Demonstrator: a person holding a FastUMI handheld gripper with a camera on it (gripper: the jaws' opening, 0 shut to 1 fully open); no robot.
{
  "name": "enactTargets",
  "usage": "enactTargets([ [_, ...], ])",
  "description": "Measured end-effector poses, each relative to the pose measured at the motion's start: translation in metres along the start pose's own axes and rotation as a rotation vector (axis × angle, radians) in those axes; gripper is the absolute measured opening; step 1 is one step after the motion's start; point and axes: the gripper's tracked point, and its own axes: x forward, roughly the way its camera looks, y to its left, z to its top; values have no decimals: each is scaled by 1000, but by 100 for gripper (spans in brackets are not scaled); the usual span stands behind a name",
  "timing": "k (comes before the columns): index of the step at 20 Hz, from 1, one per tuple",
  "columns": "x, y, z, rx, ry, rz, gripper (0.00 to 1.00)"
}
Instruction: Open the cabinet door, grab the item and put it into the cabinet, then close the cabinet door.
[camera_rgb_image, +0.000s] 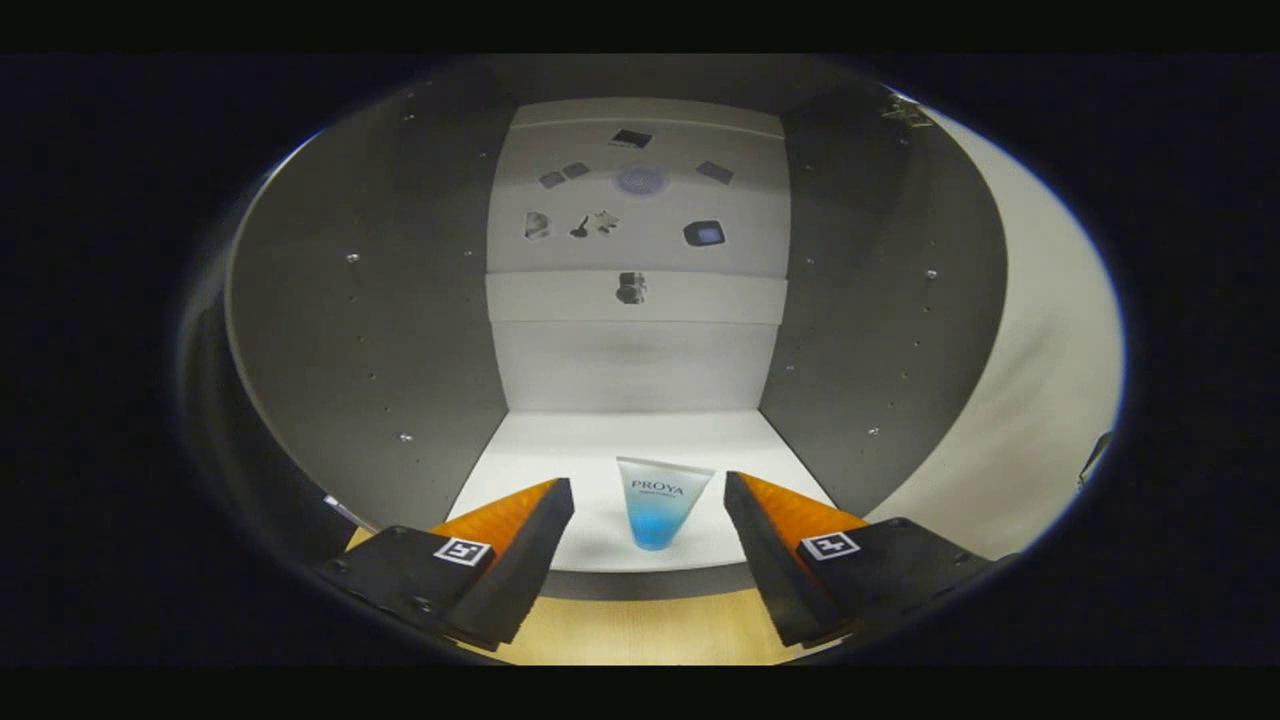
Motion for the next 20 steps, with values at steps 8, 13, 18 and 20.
enactTargets([
  [8,-67,4,-4,32,-156,12,97],
  [13,-115,-12,-15,52,-214,-42,97],
  [18,-153,-39,-23,83,-263,-119,97],
  [20,-165,-52,-26,93,-284,-151,97],
])
